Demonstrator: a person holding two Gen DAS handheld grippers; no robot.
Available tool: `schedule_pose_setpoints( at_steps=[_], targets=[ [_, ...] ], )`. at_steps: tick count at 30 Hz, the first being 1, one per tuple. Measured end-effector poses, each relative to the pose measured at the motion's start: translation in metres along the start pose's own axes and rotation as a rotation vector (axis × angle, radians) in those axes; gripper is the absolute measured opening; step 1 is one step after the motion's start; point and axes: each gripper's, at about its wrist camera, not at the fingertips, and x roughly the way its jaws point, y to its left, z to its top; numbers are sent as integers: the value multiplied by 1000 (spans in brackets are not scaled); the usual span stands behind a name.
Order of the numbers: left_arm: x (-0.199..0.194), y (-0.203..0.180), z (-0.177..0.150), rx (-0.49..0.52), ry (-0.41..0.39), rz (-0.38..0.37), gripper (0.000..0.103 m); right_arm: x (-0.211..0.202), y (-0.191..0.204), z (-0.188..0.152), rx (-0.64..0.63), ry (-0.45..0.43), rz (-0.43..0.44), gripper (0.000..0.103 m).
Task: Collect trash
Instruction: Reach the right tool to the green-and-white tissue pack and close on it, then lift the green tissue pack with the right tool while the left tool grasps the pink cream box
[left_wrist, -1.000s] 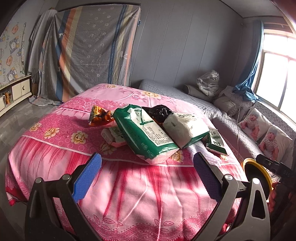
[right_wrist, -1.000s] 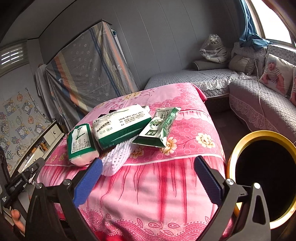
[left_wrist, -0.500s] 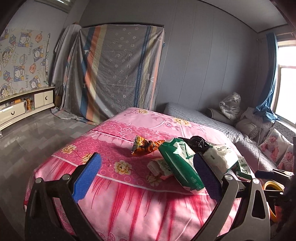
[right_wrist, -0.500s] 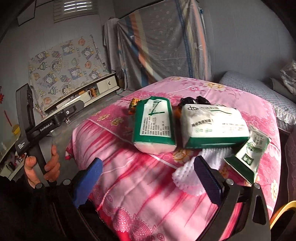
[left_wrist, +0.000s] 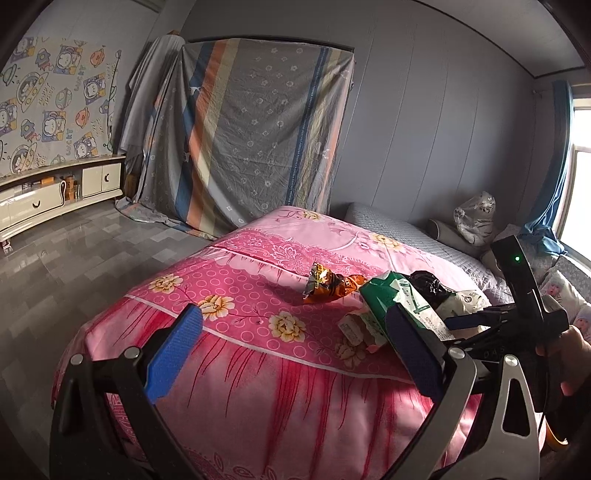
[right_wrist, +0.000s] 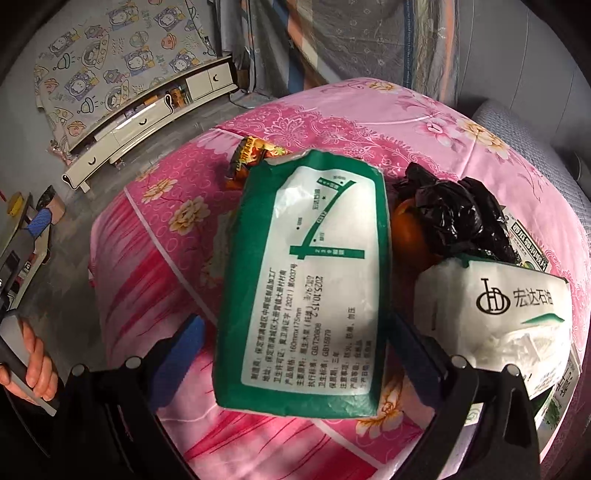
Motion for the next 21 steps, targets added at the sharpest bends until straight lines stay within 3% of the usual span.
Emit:
schedule_pose_setpoints(
  at_steps=[5, 18, 20, 21],
  targets=[
    [7, 5, -3, 11, 30, 1, 95, 21, 3, 12, -38, 29, -65, 96],
    [7, -3, -4, 55, 54, -19, 95, 50, 10, 24, -72, 75, -115, 95],
    [7, -5, -3, 57, 58, -22, 95, 48, 9, 21, -65, 69, -101, 89],
    [7, -6, -2, 60, 58, -23, 95, 45, 7, 20, -56, 64, -92, 77]
  ],
)
